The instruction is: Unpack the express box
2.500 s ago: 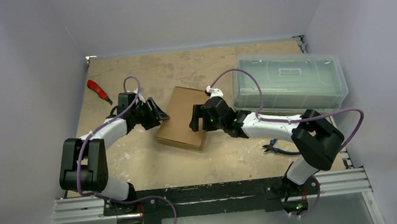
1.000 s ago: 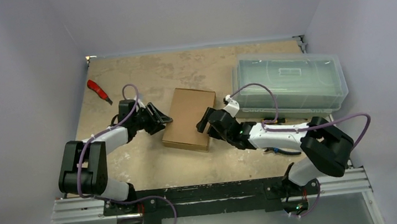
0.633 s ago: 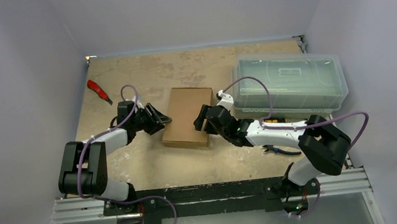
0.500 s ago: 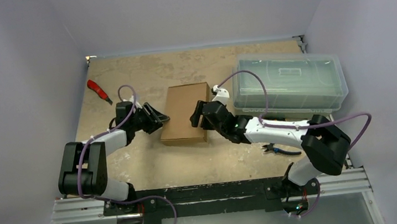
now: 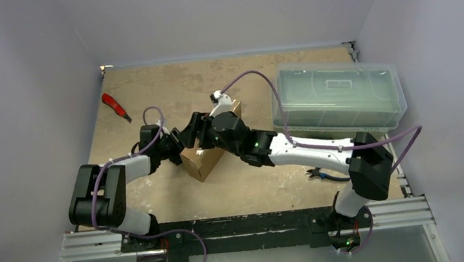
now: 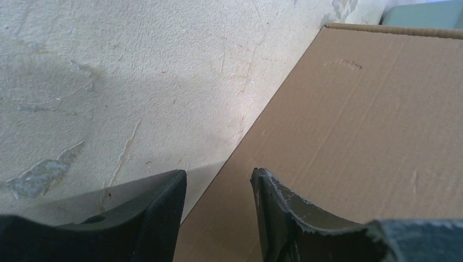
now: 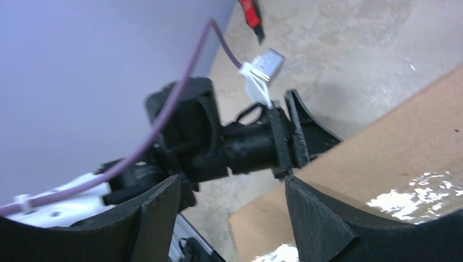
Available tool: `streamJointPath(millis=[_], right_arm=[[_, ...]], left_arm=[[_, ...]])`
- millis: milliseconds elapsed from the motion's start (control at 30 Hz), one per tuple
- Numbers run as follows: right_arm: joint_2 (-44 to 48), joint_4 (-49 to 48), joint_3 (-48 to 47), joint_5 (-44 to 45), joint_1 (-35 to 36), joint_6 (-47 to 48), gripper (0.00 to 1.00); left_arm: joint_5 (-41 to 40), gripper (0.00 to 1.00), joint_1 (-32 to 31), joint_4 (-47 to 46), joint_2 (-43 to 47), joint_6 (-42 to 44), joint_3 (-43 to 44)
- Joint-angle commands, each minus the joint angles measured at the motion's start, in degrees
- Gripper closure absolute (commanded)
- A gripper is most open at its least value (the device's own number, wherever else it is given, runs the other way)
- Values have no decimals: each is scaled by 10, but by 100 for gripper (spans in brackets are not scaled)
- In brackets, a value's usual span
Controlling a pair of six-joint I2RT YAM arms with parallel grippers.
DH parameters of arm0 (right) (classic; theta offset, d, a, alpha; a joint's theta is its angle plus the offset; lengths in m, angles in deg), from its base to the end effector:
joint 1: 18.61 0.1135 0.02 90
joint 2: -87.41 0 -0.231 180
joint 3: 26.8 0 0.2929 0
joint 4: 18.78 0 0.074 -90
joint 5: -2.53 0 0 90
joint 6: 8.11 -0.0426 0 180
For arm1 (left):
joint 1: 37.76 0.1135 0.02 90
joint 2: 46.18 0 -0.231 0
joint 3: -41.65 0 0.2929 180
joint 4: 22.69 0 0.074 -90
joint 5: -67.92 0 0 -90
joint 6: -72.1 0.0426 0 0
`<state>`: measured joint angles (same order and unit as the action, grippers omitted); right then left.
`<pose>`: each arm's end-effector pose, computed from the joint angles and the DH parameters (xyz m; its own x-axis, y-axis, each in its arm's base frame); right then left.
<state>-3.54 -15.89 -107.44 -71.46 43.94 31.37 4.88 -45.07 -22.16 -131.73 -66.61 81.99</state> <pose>0.2058 0.3708 0.2658 -0.6298 0.3971 -0.6676 -0.3824 0.5896 0.7114 0.2818 -0.0556 0.0557 -0.7898 -0.5739 -0.2166 -0.2518 0.6253 -0.7387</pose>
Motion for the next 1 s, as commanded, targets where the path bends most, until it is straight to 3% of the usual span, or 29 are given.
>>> streamJointPath(millis=[0,167,233,467,567,700,967], right_arm=[[-4,39,-28,-8,-9,14,26],[13,87,-70,-11,-8,104,22],[16,118,-97,-27,-9,145,14],[23,255,-228,-18,-9,237,5],[68,248,-198,-8,-10,253,2],[145,219,-104,26,-9,261,1],[302,234,23,218,-10,309,1]], left_arm=[[-36,50,-2,97,6,40,-1],[-40,45,-2,135,27,50,20],[-38,42,-1,150,34,60,37],[-70,17,50,287,76,134,160],[-102,11,93,347,96,182,256],[-229,5,110,403,79,203,371],[-412,1,114,297,7,178,410]])
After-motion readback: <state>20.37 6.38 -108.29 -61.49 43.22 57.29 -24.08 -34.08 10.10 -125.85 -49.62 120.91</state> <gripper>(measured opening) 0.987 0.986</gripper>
